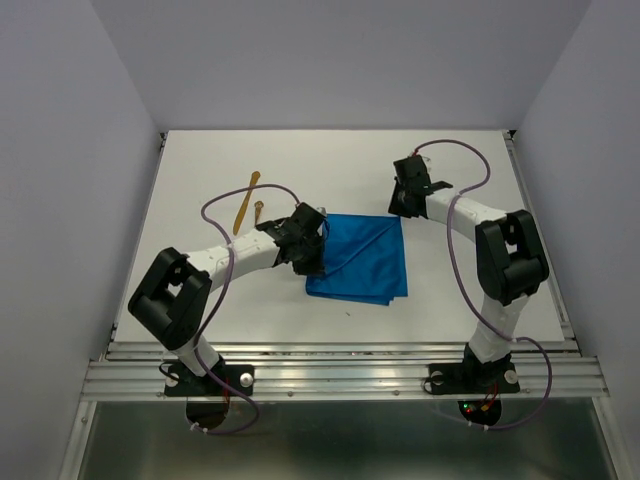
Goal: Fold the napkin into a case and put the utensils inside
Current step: Smooth out the upper triangle-folded napkin at the center of the board.
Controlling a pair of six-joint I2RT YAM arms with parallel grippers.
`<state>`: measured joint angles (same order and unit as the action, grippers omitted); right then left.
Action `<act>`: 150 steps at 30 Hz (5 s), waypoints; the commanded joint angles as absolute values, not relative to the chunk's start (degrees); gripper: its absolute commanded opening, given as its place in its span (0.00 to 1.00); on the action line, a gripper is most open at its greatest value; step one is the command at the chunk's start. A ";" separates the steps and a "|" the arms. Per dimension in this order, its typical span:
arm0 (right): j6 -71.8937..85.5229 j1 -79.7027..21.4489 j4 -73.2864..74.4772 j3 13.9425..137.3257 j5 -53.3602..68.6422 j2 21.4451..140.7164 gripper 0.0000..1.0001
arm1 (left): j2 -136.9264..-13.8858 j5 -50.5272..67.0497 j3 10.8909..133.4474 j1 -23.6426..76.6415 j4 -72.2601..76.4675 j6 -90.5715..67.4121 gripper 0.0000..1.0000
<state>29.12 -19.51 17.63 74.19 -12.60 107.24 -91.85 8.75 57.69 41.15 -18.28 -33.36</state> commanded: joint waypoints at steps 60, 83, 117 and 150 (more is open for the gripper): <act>32.08 -31.03 19.34 71.19 -4.30 106.89 0.01 | -91.94 1.67 51.33 40.52 -15.29 -35.25 0.00; 34.19 -37.53 18.72 69.35 -3.51 107.31 0.01 | -92.99 4.04 51.95 39.73 -14.94 -32.87 0.00; 31.11 -28.04 21.71 75.23 -12.05 110.29 0.01 | -89.99 4.92 47.03 39.73 -12.31 -33.75 0.00; 33.82 -38.66 23.91 71.82 -5.54 98.09 0.02 | -81.65 3.95 60.30 29.89 -23.56 -26.63 0.00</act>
